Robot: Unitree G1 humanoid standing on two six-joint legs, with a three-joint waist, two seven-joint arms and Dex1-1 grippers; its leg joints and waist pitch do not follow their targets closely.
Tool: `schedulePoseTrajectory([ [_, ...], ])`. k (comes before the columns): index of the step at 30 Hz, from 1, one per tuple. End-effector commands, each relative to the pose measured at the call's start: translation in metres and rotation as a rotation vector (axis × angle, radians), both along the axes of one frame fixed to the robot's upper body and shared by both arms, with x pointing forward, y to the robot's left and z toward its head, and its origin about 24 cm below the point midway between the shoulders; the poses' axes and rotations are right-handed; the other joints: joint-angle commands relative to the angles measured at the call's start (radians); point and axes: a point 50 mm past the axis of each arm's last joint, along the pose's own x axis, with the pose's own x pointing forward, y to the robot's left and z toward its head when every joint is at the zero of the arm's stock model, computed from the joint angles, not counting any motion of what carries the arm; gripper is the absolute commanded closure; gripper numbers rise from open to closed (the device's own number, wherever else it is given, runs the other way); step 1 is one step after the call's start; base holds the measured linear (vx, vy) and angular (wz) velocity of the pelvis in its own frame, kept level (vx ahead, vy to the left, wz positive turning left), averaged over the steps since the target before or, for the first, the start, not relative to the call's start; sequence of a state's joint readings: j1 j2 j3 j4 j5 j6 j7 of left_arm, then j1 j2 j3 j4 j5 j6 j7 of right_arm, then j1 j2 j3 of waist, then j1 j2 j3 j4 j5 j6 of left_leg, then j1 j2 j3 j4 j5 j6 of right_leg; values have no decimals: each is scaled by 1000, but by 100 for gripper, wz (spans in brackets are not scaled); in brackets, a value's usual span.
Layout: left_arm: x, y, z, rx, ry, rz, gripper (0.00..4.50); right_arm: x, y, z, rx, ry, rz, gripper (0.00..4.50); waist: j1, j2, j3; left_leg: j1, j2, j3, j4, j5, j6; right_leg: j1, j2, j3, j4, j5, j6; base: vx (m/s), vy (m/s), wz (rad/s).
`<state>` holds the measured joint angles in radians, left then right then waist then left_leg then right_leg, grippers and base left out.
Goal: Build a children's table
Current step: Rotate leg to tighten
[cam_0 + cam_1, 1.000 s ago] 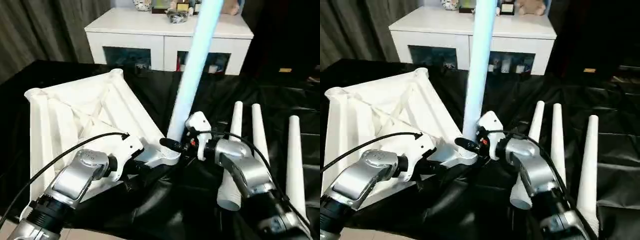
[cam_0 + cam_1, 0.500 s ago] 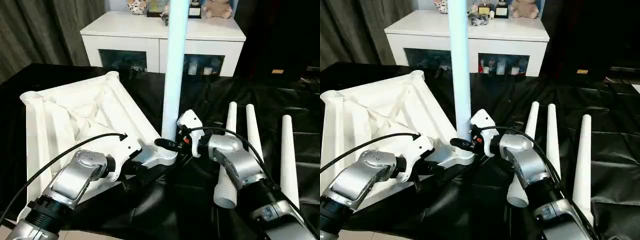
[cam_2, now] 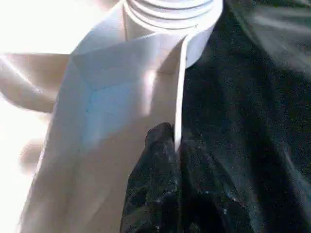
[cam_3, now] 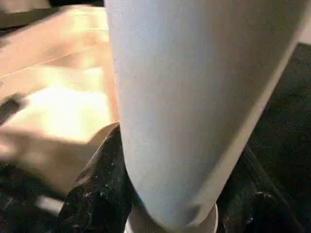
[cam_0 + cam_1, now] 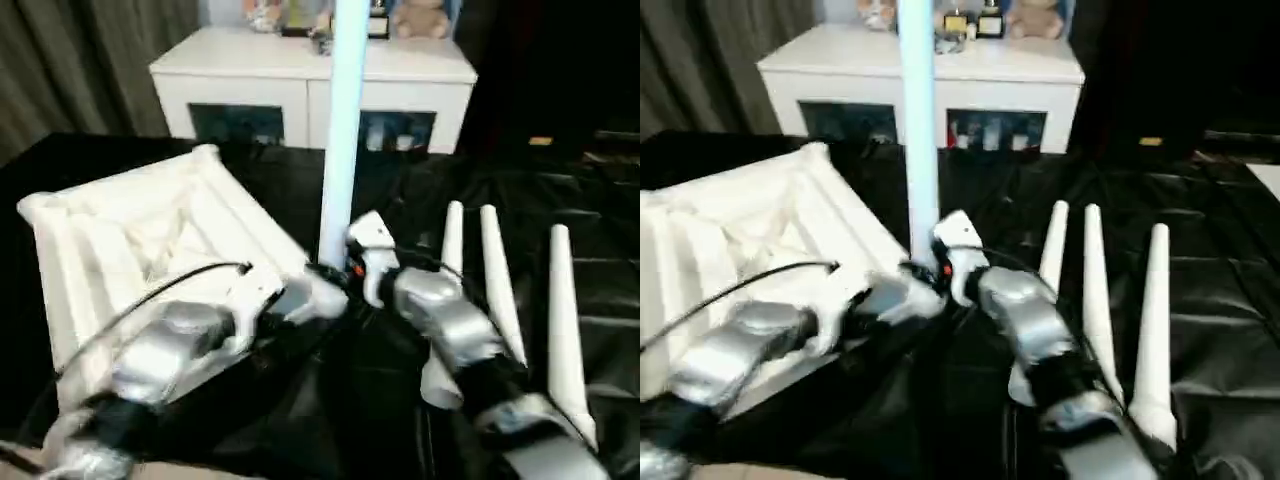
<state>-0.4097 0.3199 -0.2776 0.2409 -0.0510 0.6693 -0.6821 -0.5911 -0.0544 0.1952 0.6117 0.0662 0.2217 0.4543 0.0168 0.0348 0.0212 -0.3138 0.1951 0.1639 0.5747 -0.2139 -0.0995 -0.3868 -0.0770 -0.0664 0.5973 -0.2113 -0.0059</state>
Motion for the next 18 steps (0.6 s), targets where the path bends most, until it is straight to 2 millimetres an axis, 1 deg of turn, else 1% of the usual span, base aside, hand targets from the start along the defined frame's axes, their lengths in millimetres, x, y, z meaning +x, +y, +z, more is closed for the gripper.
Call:
schedulePoseTrajectory([
  [1,7,4,-9,14,10,165,450,-22,-25,-65,-186,255,-171,264,-7,-15,-4,3,5,-24,-80,-493,-3,-2,-58,17,-142,-735,1,0,0,0],
  [2,10,-4,-10,21,4,186,450,-21,-20,-67,-195,265,-209,264,-9,-12,-5,7,6,-26,-83,-497,0,-1,-58,15,-146,-729,1,0,0,0],
  [3,11,-8,-11,28,-1,192,450,-21,-18,-68,-199,268,-227,264,-11,-10,-11,4,4,-30,-87,-492,8,6,-58,12,-147,-694,0,0,0,0],
  [4,13,-18,-10,33,-11,188,450,-19,-14,-69,-206,274,-263,264,-11,-13,-9,0,7,-33,-93,-492,17,9,-59,13,-148,-669,-5,0,0,0],
  [5,14,-26,-9,36,-18,185,450,-18,-12,-70,-212,277,-291,264,-10,-8,-10,0,5,-36,-94,-497,17,9,-59,12,-147,-660,-7,0,0,0],
  [6,14,-37,-7,19,-22,176,450,-17,-9,-70,-205,284,-335,264,-15,-9,-8,-2,6,-39,-98,-518,20,10,-58,9,-150,-648,-9,0,0,0],
  [7,14,-50,-4,2,-25,163,450,-15,-6,-69,-205,285,-368,264,-21,-12,-6,2,4,-40,-99,-544,22,5,-57,4,-154,-660,-3,0,0,0],
  [8,14,-61,-2,-16,-27,158,450,-14,-4,-69,-190,292,-402,264,-22,-14,-5,6,3,-41,-97,-558,22,3,-56,-1,-159,-669,2,0,0,0],
  [9,14,-69,0,-29,-28,157,450,-13,-2,-68,-178,300,-434,264,-25,-10,-6,13,1,-42,-96,-583,25,2,-56,-9,-164,-664,8,0,0,0],
  [10,14,-71,0,-30,-28,158,450,-12,-1,-68,-176,302,-440,264,-30,-7,-5,6,7,-47,-105,-605,27,15,-57,-16,-163,-628,7,-17,58,0],
  [11,15,-74,1,-33,-31,165,450,-11,0,-66,-173,295,-463,264,-29,-2,-6,4,11,-51,-110,-617,24,20,-59,-18,-161,-601,3,-11,60,-2],
  [12,16,-75,1,-35,-33,171,450,-10,1,-66,-161,298,-472,264,-34,-3,-2,6,17,-53,-119,-671,22,24,-56,-27,-163,-566,2,-11,60,-2],
  [13,16,-75,2,-36,-35,174,450,-10,2,-65,-150,304,-477,264,-33,-2,-1,11,17,-54,-121,-705,18,20,-58,-29,-163,-569,4,0,0,0],
  [14,16,-74,1,-34,-35,178,450,-10,2,-65,-151,305,-477,264,-33,-2,-1,11,17,-54,-121,-705,18,20,-58,-29,-163,-569,4,0,0,0],
  [15,17,-73,1,-32,-35,181,450,-9,3,-65,-152,305,-476,264,-36,-6,0,17,12,-52,-117,-712,19,15,-63,-32,-171,-613,13,0,0,0],
  [16,17,-69,0,-22,-36,190,450,-9,4,-65,-156,306,-475,264,-37,-8,1,12,12,-54,-118,-706,19,20,-67,-35,-173,-628,21,0,0,0],
  [18,18,-65,0,-14,-37,197,450,-9,4,-65,-160,304,-474,264,-37,-6,0,9,13,-56,-120,-703,19,24,-70,-35,-172,-635,25,0,0,0],
])
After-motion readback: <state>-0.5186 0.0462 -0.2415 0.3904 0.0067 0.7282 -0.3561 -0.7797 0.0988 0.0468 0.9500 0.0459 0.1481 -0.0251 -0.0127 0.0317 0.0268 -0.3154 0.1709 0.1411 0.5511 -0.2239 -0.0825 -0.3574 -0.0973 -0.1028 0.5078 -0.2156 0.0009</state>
